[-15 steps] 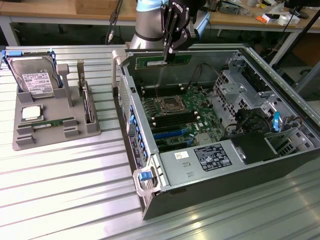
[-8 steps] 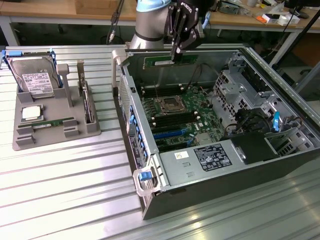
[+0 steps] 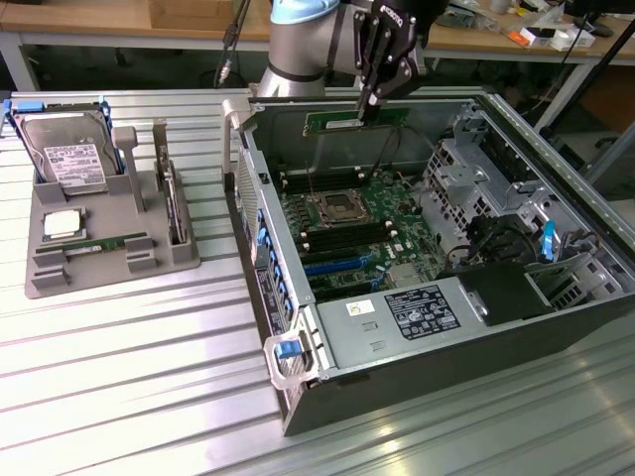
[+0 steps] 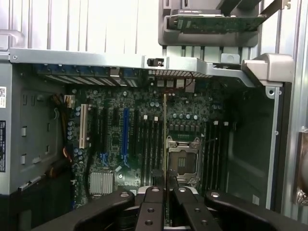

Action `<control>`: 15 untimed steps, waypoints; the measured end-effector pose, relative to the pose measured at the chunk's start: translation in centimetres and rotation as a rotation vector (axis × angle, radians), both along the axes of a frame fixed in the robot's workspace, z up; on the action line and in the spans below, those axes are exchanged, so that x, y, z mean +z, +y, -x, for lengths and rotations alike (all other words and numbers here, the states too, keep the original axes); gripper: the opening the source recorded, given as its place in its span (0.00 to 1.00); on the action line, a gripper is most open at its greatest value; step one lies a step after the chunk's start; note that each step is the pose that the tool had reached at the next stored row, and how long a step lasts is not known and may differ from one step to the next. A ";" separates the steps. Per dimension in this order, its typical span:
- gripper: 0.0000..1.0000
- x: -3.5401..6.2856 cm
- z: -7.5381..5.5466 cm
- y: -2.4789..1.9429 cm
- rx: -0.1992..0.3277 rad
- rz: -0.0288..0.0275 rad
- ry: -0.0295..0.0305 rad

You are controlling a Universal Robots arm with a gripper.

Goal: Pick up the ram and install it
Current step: 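Pick up the ram and move it above insertion slot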

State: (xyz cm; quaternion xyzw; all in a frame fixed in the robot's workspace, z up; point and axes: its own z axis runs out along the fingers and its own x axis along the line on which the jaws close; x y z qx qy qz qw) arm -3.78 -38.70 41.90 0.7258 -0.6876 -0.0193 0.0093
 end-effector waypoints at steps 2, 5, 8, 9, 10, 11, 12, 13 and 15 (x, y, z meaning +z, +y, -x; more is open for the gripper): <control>0.13 0.00 -0.7 0.00 0.000 0.0000 0.0000; 0.13 0.00 -1.6 0.00 0.000 0.0000 0.0000; 0.13 0.00 -2.2 0.00 0.000 0.0000 0.0000; 0.13 0.00 -2.5 0.00 0.000 0.0000 0.0000; 0.13 0.00 -2.8 0.00 0.000 0.0000 0.0000; 0.13 0.00 -3.0 0.00 0.000 0.0001 0.0000; 0.13 0.00 -3.3 0.00 0.000 -0.0001 0.0000; 0.13 -0.01 -3.7 0.00 0.000 -0.0001 0.0000; 0.13 0.00 -4.3 0.01 0.000 0.0001 0.0000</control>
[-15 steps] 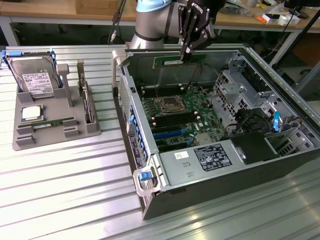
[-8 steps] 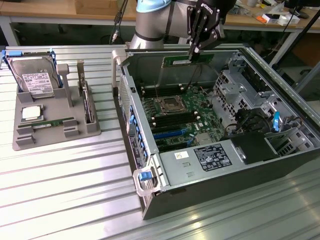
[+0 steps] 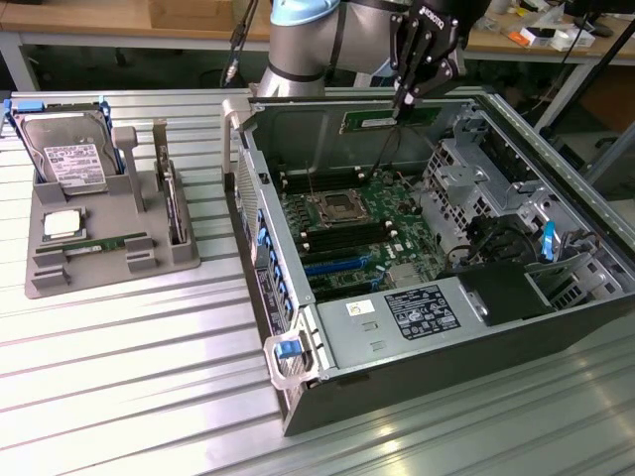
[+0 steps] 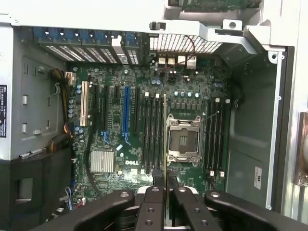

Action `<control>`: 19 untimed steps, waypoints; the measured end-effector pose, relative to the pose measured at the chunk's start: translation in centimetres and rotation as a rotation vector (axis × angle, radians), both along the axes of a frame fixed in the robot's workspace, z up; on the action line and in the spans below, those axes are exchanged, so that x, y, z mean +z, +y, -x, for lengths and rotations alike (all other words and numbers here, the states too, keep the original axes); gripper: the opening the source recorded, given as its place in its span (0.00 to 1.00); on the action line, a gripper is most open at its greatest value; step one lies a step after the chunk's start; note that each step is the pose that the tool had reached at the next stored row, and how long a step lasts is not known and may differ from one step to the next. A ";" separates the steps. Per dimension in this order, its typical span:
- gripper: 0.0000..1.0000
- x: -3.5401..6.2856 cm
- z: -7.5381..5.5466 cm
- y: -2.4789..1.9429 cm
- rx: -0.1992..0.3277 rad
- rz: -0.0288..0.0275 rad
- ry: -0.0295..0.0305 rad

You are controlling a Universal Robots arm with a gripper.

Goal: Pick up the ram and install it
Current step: 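Pick up the ram and move it above insertion slot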

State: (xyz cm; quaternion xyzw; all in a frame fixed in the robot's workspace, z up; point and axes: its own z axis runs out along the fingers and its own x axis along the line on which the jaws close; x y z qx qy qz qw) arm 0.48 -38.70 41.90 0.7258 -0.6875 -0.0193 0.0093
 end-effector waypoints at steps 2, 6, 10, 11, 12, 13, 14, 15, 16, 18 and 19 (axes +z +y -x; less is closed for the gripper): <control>0.13 0.00 -0.3 0.00 0.000 -0.0001 0.0000; 0.13 0.00 -1.9 0.00 0.000 -0.0001 0.0000; 0.13 0.00 -2.7 0.00 0.000 -0.0002 0.0000; 0.13 0.00 -2.9 0.00 0.000 -0.0001 0.0000; 0.13 0.00 -3.1 0.00 0.000 -0.0001 0.0000; 0.13 -0.01 -3.5 0.00 0.000 -0.0002 -0.0001; 0.13 0.00 -3.9 -0.01 0.000 -0.0001 -0.0001; 0.13 -0.01 -4.2 0.00 0.000 -0.0002 -0.0001; 0.13 0.00 -4.4 0.00 0.000 -0.0001 0.0000; 0.13 -0.01 -4.9 0.00 0.000 -0.0002 -0.0001; 0.13 0.00 -4.9 0.00 0.000 -0.0001 0.0000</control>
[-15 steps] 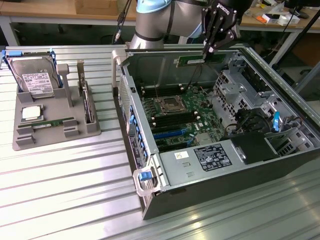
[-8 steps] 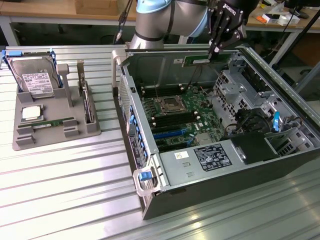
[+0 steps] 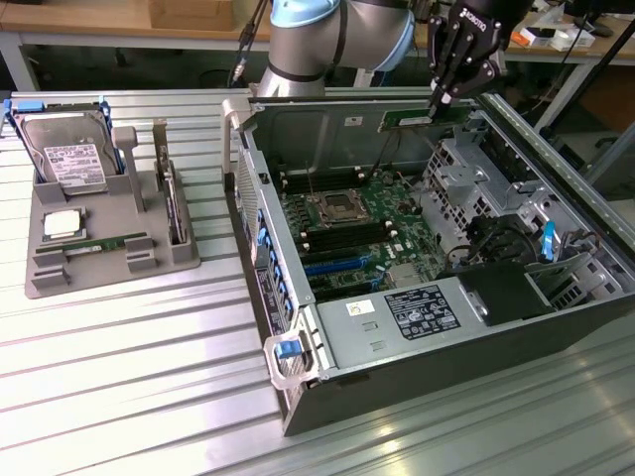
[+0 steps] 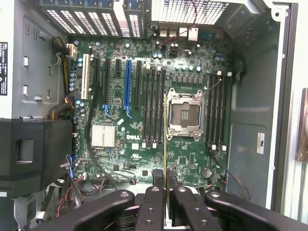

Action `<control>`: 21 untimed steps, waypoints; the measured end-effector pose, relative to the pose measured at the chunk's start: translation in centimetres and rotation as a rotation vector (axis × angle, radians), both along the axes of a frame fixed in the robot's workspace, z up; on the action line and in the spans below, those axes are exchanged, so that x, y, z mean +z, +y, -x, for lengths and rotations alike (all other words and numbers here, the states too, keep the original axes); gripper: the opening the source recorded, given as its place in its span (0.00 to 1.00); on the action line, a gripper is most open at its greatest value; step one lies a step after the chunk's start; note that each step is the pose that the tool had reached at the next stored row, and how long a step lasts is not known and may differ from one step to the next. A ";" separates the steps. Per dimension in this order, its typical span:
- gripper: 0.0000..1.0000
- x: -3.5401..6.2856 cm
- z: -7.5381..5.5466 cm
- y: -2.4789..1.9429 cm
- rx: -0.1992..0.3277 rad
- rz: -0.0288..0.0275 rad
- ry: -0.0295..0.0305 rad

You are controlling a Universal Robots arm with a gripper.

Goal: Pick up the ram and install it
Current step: 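Pick up the ram and move it above insertion slot, then insert the ram into the slot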

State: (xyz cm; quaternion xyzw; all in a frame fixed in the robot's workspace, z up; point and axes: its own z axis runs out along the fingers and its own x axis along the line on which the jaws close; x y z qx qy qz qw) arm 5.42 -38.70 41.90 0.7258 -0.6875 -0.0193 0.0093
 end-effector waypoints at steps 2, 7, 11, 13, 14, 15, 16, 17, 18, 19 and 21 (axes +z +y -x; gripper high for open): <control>0.13 0.00 0.0 0.00 0.000 -0.0001 0.0000; 0.13 0.00 0.0 0.00 0.000 -0.0001 0.0000; 0.13 -0.16 0.2 -0.01 0.000 -0.0003 -0.0001; 0.13 -0.25 0.3 -0.01 0.000 -0.0002 0.0000; 0.13 -0.33 0.4 0.00 0.000 -0.0001 0.0000; 0.13 -0.42 0.4 0.00 0.000 -0.0001 0.0000; 0.13 -0.61 0.7 -0.01 0.000 -0.0001 0.0000; 0.13 -0.77 0.9 -0.01 0.000 -0.0001 0.0000; 0.13 -0.97 1.0 0.00 0.000 0.0001 0.0001; 0.13 -1.08 1.0 0.00 0.000 0.0001 0.0001; 0.13 -1.35 1.0 0.00 0.000 0.0000 0.0000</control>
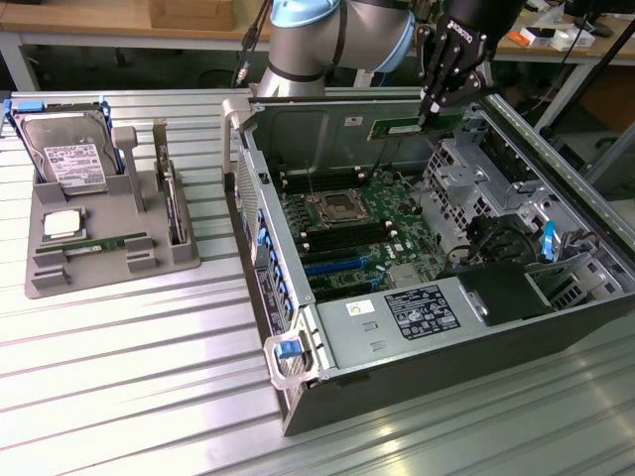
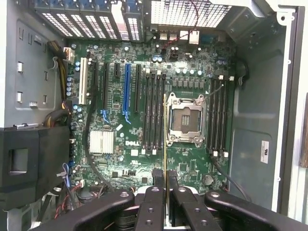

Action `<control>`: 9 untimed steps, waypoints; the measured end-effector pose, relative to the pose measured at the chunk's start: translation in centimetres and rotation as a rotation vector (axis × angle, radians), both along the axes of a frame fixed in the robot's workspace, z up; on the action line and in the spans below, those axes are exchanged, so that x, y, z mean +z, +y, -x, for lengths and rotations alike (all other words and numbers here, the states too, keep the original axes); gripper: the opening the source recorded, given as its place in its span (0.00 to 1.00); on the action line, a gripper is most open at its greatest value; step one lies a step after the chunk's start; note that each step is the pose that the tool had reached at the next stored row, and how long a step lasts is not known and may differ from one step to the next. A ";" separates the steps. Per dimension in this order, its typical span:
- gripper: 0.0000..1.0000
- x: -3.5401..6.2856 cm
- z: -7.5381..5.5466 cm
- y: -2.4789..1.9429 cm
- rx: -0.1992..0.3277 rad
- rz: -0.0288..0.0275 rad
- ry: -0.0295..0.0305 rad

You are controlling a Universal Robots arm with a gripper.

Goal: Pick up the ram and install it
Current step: 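Insert the ram into the slot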

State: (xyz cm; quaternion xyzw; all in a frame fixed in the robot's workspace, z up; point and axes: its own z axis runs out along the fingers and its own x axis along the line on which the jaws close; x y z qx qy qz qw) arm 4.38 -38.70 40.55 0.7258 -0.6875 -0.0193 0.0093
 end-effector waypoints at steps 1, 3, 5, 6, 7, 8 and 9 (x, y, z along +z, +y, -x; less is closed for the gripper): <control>0.13 -0.15 0.0 0.00 0.000 0.0000 0.0000; 0.13 -0.52 0.0 0.00 0.000 -0.0001 0.0000; 0.13 -0.68 0.0 0.00 0.000 -0.0001 0.0000; 0.13 -0.78 0.0 0.00 0.000 -0.0001 0.0000; 0.13 -0.93 0.0 0.00 0.000 -0.0001 0.0000; 0.13 -1.02 0.1 0.00 0.000 -0.0001 0.0000; 0.13 -1.09 0.1 0.00 0.000 0.0000 0.0000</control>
